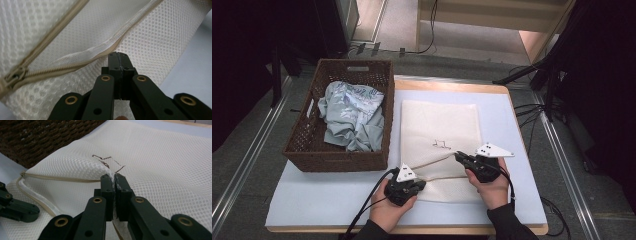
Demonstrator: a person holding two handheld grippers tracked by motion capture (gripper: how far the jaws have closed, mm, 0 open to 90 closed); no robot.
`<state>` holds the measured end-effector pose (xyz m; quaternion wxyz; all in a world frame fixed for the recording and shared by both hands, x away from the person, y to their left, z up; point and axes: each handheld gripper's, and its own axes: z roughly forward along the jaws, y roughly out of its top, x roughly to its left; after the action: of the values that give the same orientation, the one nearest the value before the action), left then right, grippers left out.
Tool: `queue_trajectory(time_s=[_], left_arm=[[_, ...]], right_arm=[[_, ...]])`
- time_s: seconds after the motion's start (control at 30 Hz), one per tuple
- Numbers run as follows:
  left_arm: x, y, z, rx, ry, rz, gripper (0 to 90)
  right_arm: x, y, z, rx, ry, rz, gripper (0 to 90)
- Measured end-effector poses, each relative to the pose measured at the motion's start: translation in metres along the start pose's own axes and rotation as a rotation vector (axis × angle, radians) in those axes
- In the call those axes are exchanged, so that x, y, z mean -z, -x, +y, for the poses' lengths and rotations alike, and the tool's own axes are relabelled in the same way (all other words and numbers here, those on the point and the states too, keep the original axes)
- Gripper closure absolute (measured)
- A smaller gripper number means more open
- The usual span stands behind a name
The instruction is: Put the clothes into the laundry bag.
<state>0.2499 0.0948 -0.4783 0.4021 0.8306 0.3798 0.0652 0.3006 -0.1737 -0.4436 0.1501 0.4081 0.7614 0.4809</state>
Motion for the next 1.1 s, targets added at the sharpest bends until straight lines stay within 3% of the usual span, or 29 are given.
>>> queue_trajectory(time_s=[0.23,0.37,0.67,0.87,1.1], left_arm=[[0.001,0.001,0.0,0.001,0.006,0.011,90.0],[0.006,-0.002,0.0,0.019,0.021,-0.012,88.5],[0.036,-0.001,0.009,0.013,0.123,-0.015,80.2],[0.048,0.0,0.014,0.011,0.154,-0.01,72.7],[0.062,-0.001,0.023,0.011,0.188,0.005,71.0]], right_arm=[[-0.002,-0.001,-0.001,0.01,-0.003,-0.005,87.3],[-0.003,0.0,-0.002,0.011,-0.006,-0.006,87.2],[-0.005,-0.001,-0.004,0.013,-0.013,-0.004,87.1],[-0.006,0.001,-0.005,0.007,-0.014,-0.002,87.1],[-0.006,0.002,-0.006,0.001,-0.012,0.002,87.1]])
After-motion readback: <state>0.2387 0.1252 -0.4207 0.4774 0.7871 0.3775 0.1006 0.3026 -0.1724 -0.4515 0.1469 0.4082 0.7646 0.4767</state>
